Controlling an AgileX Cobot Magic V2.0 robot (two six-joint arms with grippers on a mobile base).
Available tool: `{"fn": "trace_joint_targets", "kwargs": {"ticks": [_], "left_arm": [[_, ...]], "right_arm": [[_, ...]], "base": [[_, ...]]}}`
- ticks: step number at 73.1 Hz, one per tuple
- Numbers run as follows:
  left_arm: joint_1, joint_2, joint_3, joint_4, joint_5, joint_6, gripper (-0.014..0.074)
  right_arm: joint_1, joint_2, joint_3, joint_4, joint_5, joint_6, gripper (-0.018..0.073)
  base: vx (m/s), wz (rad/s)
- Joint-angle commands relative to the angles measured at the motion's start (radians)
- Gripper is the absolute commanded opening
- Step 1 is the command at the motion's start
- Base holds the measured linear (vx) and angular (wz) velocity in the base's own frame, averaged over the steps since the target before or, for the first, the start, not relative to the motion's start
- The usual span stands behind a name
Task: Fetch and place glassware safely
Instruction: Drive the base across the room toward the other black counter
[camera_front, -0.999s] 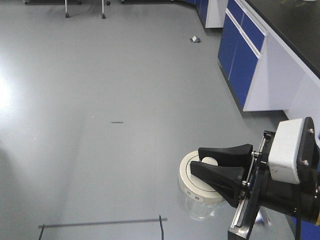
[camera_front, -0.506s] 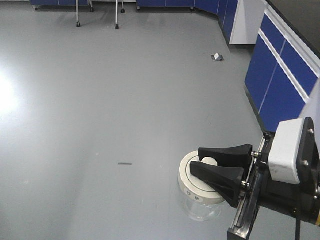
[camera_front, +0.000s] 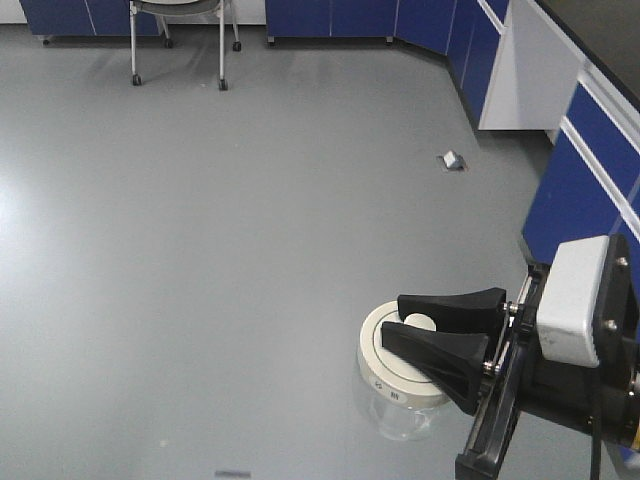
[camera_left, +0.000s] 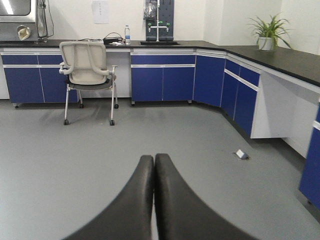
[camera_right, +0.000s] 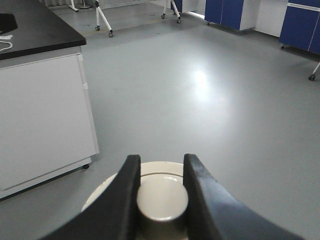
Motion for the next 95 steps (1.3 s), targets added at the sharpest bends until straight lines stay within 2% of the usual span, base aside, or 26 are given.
{"fn": "trace_joint_targets", "kwargs": {"ticks": [1,42,95], "left_arm": [[-0.008,0.009,-0.021,-0.008,-0.077,-0.008,-0.0007],[-0.008,0.009,-0.021,-0.008,-0.077,-0.008,-0.0007],[-0.008,0.009,-0.021,-0.008,-0.077,-0.008,-0.0007]], "right_arm": [[-0.002,-0.008,-0.030,0.056,-0.038,-0.006,-0.0001],[-0.002,-0.008,-0.030,0.056,-0.035,-0.006,-0.0001],[-0.002,-0.009,-0.030,0.056,-0.038,-0.006,-0.0001]], "base": [[0.75,0.10],[0.76,0.16],[0.74,-0.11]]}}
